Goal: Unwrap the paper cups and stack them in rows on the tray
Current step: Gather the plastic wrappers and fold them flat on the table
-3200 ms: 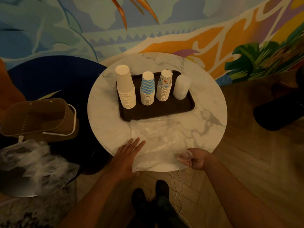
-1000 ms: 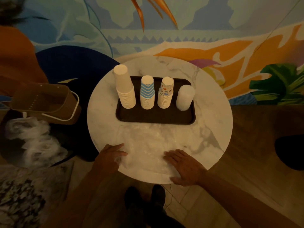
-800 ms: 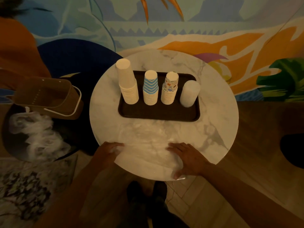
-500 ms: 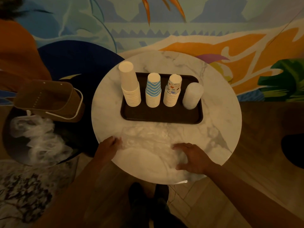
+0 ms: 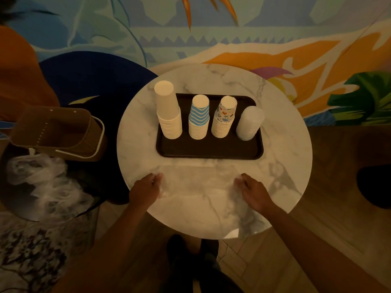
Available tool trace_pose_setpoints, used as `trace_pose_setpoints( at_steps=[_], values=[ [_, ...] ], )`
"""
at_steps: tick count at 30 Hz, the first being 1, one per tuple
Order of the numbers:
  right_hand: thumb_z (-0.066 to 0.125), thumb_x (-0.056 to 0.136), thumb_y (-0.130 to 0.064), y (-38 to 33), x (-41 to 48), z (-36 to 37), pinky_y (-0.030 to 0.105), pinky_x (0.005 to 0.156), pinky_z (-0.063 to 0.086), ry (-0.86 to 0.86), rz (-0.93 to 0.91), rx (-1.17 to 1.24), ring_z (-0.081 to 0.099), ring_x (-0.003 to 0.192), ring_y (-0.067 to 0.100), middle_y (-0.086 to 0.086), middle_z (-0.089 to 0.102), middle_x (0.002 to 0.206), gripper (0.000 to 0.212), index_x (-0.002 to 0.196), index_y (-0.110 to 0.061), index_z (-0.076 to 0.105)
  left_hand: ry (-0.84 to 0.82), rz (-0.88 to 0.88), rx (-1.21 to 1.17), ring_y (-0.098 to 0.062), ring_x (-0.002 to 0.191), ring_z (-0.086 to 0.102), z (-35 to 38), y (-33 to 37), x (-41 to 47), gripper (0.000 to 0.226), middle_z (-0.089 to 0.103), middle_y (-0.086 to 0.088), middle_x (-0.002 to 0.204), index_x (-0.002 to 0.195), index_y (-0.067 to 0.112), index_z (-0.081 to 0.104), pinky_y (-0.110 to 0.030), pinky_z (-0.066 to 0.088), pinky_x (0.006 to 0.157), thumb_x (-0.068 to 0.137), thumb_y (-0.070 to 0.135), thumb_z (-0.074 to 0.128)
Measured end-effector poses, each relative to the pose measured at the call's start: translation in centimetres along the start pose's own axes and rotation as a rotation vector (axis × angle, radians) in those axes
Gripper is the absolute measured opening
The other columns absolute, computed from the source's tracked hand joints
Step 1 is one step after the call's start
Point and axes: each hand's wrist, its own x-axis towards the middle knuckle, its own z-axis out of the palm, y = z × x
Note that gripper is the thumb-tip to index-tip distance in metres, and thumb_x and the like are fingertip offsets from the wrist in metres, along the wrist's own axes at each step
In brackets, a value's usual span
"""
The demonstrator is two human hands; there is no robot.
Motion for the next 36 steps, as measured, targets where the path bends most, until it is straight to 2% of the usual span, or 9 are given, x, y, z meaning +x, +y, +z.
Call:
trace_pose_setpoints(
  at_steps=[4,10,13,16,19,22,25,32,36],
  values=[
    [0.038,0.104,-0.056,0.2,1.9,0.2,0.04,0.085,0.054,0.027,0.157,0.054,0.067,0.089,0.023,0.001,0.072,0.089,0.047,0.092,-0.021,0.067,0.011,0.019,0.136,-0.032,0.107,0.062,-0.1,0.3,0.3,0.059,0.072,-0.009,0.113,0.111,0.018,0.071,-0.041,0.048,0.087,0.104,0.06,0.031],
    [0.041,0.106,-0.044,-0.4,3.1,1.2,0.035,0.078,0.047,0.084,0.268,-0.099,0.066,0.094,0.036,0.012,0.068,0.089,0.041,0.09,-0.014,0.064,0.033,-0.032,0.163,-0.027,0.095,0.066,0.1,0.4,0.7,0.067,0.073,-0.007,0.099,0.099,0.016,0.074,-0.037,0.051,0.078,0.1,0.068,0.031],
    [0.042,0.107,-0.041,-1.0,3.1,1.3,0.037,0.085,0.049,0.093,0.325,-0.093,0.065,0.104,0.038,0.017,0.071,0.106,0.041,0.106,-0.009,0.067,0.039,-0.172,-0.004,-0.028,0.091,0.068,0.1,0.8,0.8,0.068,0.072,-0.007,0.094,0.097,0.013,0.073,-0.036,0.053,0.075,0.092,0.074,0.044],
    [0.046,0.099,-0.062,-2.0,3.0,0.9,0.039,0.095,0.047,0.073,0.368,-0.073,0.062,0.116,0.036,0.016,0.067,0.123,0.063,0.123,-0.007,0.063,0.213,-0.308,-0.273,-0.029,0.1,0.064,-0.2,2.7,-0.7,0.06,0.063,-0.009,0.117,0.116,0.014,0.06,-0.035,0.044,0.072,0.084,0.064,0.068],
    [0.046,0.083,-0.086,-2.7,2.6,0.6,0.041,0.1,0.047,0.066,0.391,-0.058,0.06,0.122,0.033,0.011,0.064,0.131,0.093,0.133,-0.009,0.057,0.37,-0.111,-0.481,-0.022,0.091,0.064,0.0,5.8,-2.7,0.04,0.063,-0.004,0.109,0.113,0.019,0.059,-0.026,0.044,0.069,0.085,0.043,0.077],
    [0.049,0.084,-0.084,-2.7,2.1,0.9,0.04,0.098,0.048,0.071,0.366,-0.098,0.062,0.121,0.032,0.009,0.065,0.129,0.088,0.132,-0.011,0.059,0.096,0.003,-0.767,-0.005,0.09,0.066,1.4,10.0,-4.6,0.03,0.068,0.008,0.103,0.117,0.03,0.064,-0.014,0.05,0.072,0.09,0.037,0.075],
    [0.056,0.095,-0.062,-2.2,1.9,1.1,0.036,0.091,0.049,0.09,0.358,-0.13,0.064,0.115,0.03,0.01,0.068,0.123,0.061,0.126,-0.01,0.063,-0.146,-0.065,-1.062,-0.005,0.107,0.066,4.0,13.3,-5.4,0.038,0.067,0.013,0.121,0.129,0.034,0.062,-0.028,0.058,0.09,0.092,0.033,0.072],
    [0.085,0.075,-0.054,-1.2,1.6,1.0,0.045,0.091,0.056,0.256,0.387,0.043,0.062,0.113,0.036,0.015,0.057,0.128,0.082,0.131,-0.009,0.045,-0.135,-0.27,-1.188,-0.014,0.115,0.064,6.7,14.9,-4.8,0.046,0.065,0.005,0.127,0.14,0.025,0.058,-0.03,0.057,0.095,0.096,0.021,0.069],
    [0.093,0.07,-0.039,-0.7,2.8,0.4,0.044,0.095,0.055,0.167,0.467,0.21,0.061,0.118,0.035,0.015,0.057,0.132,0.089,0.136,-0.005,0.044,-0.121,-0.309,-1.26,-0.01,0.114,0.065,6.9,15.0,-4.6,0.046,0.067,0.002,0.127,0.136,0.021,0.062,-0.031,0.059,0.092,0.093,0.007,0.069]
  ],
)
